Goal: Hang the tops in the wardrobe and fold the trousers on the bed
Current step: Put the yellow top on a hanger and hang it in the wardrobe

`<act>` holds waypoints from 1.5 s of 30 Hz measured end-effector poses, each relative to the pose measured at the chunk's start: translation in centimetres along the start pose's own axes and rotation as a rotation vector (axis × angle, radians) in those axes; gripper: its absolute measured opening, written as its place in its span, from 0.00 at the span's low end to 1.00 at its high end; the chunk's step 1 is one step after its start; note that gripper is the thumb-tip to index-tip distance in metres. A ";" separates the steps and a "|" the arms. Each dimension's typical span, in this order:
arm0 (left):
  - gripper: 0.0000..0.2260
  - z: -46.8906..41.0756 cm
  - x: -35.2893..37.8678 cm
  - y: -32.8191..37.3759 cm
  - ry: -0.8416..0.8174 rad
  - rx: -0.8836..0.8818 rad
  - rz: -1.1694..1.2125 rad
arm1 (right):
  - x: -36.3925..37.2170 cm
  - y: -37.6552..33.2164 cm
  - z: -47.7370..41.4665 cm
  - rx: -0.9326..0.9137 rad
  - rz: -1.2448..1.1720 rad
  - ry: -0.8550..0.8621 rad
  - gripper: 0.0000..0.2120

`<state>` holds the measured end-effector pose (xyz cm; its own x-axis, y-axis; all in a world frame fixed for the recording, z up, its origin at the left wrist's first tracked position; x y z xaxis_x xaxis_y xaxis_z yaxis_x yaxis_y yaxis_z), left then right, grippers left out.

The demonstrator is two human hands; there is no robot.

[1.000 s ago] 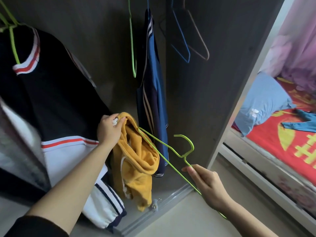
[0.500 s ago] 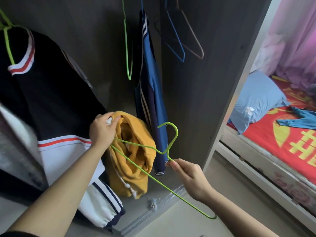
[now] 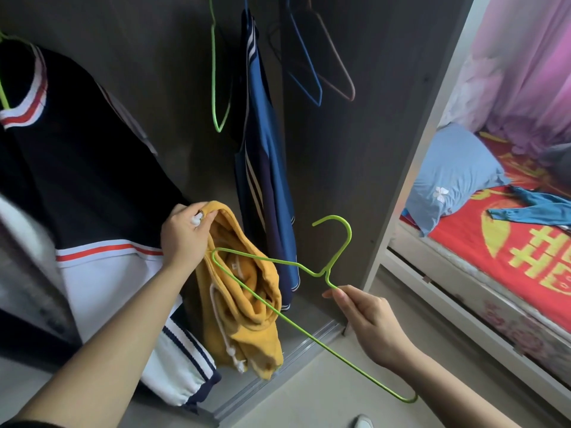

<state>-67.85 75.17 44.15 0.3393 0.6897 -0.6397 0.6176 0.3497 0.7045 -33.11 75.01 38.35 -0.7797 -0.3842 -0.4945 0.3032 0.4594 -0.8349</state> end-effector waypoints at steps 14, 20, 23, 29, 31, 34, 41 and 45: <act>0.11 4.2 0.7 4.7 -0.166 0.060 0.192 | 1.3 -1.3 -2.7 0.035 0.106 -0.138 0.16; 0.08 8.4 0.8 9.6 -0.452 -0.049 0.502 | 6.2 -1.6 -6.2 0.161 -0.114 0.058 0.21; 0.10 7.9 -0.7 10.4 -0.424 0.102 0.400 | 4.7 -2.2 -6.5 0.015 -0.128 0.155 0.19; 0.44 3.9 -2.1 10.4 -0.137 0.623 -0.487 | -0.5 -4.4 -7.2 -0.299 -0.037 0.219 0.17; 0.37 2.9 -1.5 11.2 -0.202 0.717 -0.568 | -1.6 -5.4 -7.5 -0.372 0.001 0.162 0.17; 0.16 3.0 -0.9 13.3 -0.335 0.670 -0.333 | -3.0 -6.0 -8.1 -0.405 0.004 0.165 0.17; 0.09 5.3 -0.8 19.2 -0.272 0.608 -0.068 | -4.0 -4.6 -8.6 -0.315 -0.025 0.316 0.19; 0.23 6.2 1.2 20.2 -0.265 0.561 -0.191 | -5.2 -3.9 -8.4 -0.299 0.173 0.382 0.18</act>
<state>-50.58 79.16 55.76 0.3064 0.4432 -0.8424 0.9369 0.0162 0.3493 -34.85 81.93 46.16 -0.8937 0.0122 -0.4486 0.3188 0.7207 -0.6156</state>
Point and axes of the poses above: each hand's wrist, its own z-axis away from the middle knuckle, its own x-axis out of the palm, y = z × x, the point moved 3 cm from there along -z, towards the middle knuckle, and after that the axes turned 10 degrees about -x, right-handed, at the moved point
